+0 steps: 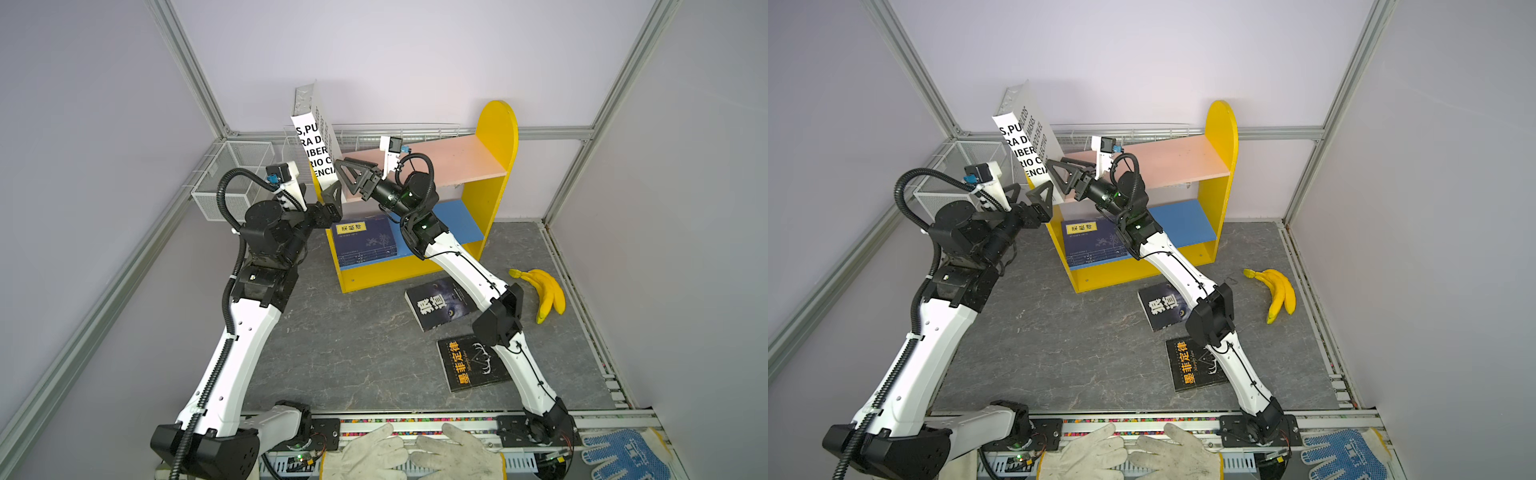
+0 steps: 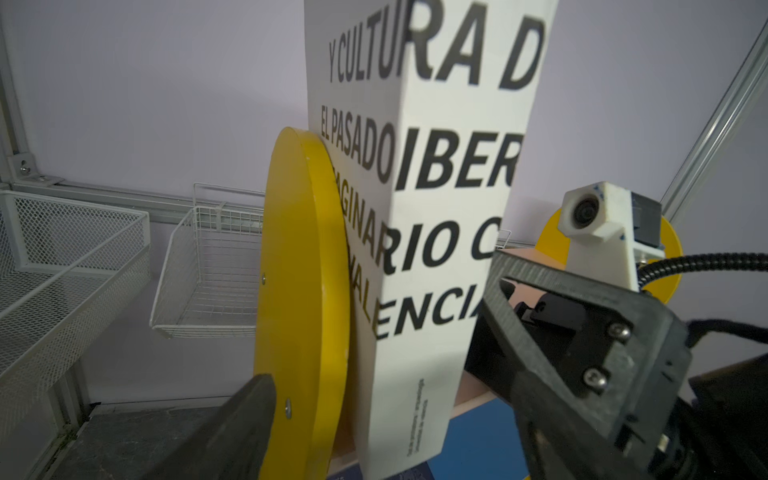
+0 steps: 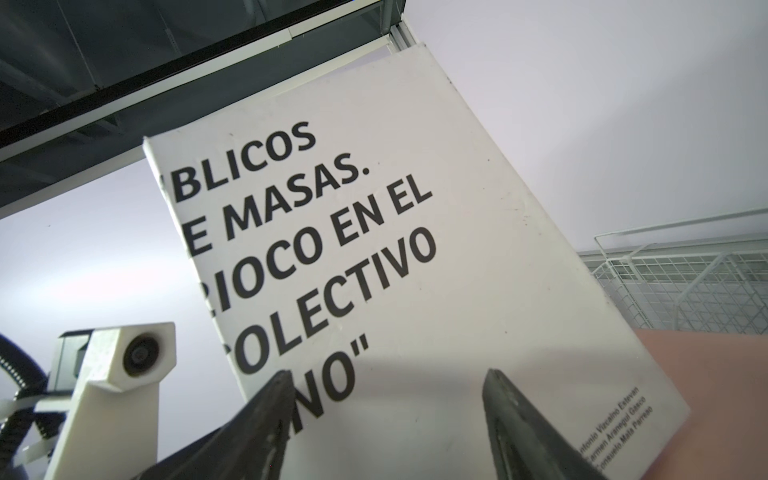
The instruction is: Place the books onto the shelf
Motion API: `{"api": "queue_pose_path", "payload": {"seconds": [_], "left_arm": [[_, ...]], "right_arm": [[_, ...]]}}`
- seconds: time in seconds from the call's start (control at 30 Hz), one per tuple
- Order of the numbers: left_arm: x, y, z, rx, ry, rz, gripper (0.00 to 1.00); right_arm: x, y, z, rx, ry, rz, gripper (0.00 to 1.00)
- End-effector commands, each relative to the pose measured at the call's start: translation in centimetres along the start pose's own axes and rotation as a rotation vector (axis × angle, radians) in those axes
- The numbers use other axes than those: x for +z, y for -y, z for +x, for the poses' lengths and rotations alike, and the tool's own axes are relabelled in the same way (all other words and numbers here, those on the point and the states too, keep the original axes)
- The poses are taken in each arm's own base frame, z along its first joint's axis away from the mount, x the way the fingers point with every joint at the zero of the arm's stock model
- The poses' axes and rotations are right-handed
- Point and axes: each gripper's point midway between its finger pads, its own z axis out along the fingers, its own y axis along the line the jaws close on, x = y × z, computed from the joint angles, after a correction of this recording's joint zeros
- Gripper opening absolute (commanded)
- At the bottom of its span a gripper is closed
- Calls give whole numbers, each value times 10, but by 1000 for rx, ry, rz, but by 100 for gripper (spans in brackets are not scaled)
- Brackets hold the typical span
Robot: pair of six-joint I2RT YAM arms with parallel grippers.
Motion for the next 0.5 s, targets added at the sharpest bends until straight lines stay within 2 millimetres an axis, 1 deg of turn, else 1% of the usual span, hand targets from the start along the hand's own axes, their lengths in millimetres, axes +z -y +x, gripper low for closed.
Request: {"api": "queue_pose_path", "payload": {"seconds": [0.0,0.07,0.17,0.33,0.37,0.47], "left_arm": [[-13,1,-9,41,18,-10,90],[-13,-1,-7,44,8,-17,90],[-9,-5,-1,47,-8,-33,90],[-1,-7,5,38,-16,-40,90],[1,-8,6,37,-19,-43,90],[5,-9,7,36,-19,-48,90]], "right_arm": [[-32,128,125,243,-282,384,65],[-40,136,123,248,-279,435,60],[-53,147,120,244,-270,497,58],[-56,139,110,251,-260,482,57],[-55,138,107,259,-256,472,57],[-47,134,106,313,-257,409,56]]}}
